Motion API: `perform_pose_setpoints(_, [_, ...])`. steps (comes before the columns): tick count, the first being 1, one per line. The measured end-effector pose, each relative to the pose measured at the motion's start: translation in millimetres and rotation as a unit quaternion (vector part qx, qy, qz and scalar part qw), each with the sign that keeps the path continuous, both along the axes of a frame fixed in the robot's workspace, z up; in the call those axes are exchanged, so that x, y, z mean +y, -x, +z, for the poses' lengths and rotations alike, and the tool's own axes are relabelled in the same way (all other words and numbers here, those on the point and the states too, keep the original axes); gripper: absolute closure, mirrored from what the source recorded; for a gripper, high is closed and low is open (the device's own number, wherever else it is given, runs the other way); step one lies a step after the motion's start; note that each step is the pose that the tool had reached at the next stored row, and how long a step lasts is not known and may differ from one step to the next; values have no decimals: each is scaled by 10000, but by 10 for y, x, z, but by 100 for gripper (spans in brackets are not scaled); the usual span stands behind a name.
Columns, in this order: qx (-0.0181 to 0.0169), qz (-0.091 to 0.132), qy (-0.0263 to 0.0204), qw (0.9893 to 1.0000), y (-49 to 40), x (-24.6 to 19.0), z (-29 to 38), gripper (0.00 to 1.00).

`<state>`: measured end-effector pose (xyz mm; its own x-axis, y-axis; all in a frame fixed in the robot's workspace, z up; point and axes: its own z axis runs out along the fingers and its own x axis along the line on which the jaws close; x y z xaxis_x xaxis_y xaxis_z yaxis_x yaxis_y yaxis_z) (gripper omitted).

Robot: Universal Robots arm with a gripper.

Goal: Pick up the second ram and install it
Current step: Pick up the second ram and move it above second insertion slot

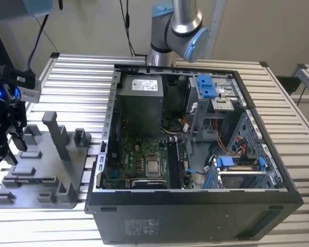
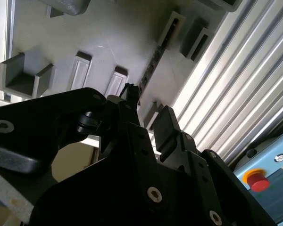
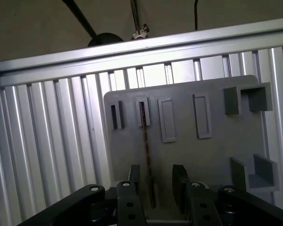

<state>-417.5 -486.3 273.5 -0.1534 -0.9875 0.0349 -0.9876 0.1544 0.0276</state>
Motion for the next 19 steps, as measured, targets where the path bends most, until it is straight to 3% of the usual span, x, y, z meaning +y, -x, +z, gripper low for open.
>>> perform_pose_setpoints(5, [0,0,0,10000,2,0,-36,58])
perform_pose_setpoints(19, [-26,87,0,10000,2,0,-233,58])
